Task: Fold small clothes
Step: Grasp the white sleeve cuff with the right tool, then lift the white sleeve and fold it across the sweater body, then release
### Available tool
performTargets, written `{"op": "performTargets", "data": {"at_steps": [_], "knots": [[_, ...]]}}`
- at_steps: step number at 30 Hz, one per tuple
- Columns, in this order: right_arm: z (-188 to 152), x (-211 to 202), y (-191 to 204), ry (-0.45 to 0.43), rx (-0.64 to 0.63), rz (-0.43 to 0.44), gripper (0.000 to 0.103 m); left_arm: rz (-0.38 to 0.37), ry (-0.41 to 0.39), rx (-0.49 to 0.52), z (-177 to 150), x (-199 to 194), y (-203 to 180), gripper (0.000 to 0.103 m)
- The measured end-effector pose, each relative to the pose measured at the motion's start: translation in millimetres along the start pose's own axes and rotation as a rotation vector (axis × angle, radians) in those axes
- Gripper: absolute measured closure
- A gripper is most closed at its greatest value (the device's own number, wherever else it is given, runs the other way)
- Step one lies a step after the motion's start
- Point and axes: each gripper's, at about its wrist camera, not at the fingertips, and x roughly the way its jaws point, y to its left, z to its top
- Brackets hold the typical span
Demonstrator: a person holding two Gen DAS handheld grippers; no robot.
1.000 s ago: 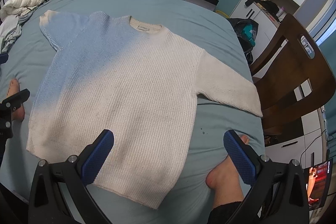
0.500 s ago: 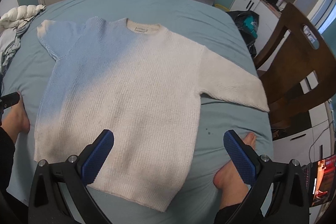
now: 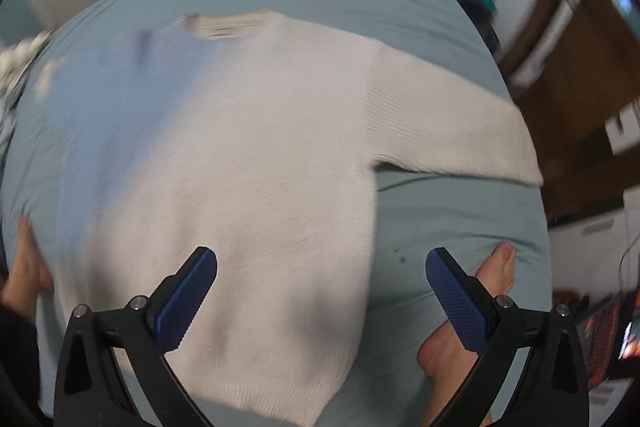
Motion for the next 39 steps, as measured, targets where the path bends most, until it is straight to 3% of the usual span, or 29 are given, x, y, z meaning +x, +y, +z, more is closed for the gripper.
{"op": "performTargets", "data": {"at_steps": [5,11,15,16,18,20,22,23,24,26,29,31,36,37,39], "knots": [[36.1,57.4,-98.2,0.066,0.306,-0.011,0.001,0.010,-0.099,0.114,7.8,15.8,-16.6,0.000],[63.1,135.0,-221.2,0.199,0.676,-0.043,0.001,0.002,-0.155,0.192,1.9,42.5,-36.8,0.000],[59.3,178.5,-288.2,0.171,0.941,0.000,0.002,-0.015,-0.160,0.240,-5.1,59.0,-52.9,0.000],[57.8,185.9,-295.5,0.174,0.968,0.010,0.004,-0.015,-0.157,0.252,-7.1,61.7,-57.3,0.000],[51.1,207.3,-312.5,0.168,1.038,0.028,0.024,-0.026,-0.140,0.272,-12.0,67.4,-65.0,0.000],[48.4,216.5,-316.4,0.141,1.054,0.014,0.024,-0.040,-0.108,0.269,-14.8,74.7,-70.5,0.000],[57.4,208.4,-306.7,0.057,1.013,-0.058,0.027,-0.051,-0.075,0.266,-19.0,80.8,-70.9,0.000],[68.2,202.9,-298.0,0.048,0.973,-0.080,0.044,-0.049,-0.061,0.269,-21.3,82.3,-72.2,0.000],[77.6,198.4,-289.2,0.039,0.913,-0.094,0.071,-0.044,-0.060,0.269,-23.0,82.5,-72.1,0.000],[93.4,184.3,-274.2,0.030,0.828,-0.131,0.096,-0.035,-0.072,0.278,-25.0,78.3,-68.8,0.000],[100.3,157.3,-270.5,-0.045,0.813,-0.129,0.096,-0.002,-0.100,0.276,-25.5,70.7,-63.5,0.000],[98.4,129.2,-270.1,-0.145,0.814,-0.133,0.096,0.002,-0.096,0.262,-23.2,69.3,-56.6,0.000],[115.6,68.1,-236.5,-0.293,0.732,-0.192,0.097,0.002,-0.104,0.251,-20.8,63.4,-52.4,0.000],[119.3,61.6,-244.7,-0.329,0.709,-0.196,0.097,0.008,-0.113,0.253,-19.8,62.1,-53.2,0.000],[133.5,24.4,-206.7,-0.442,0.600,-0.210,0.097,0.008,-0.125,0.255,-17.6,60.6,-54.2,0.000]]}}
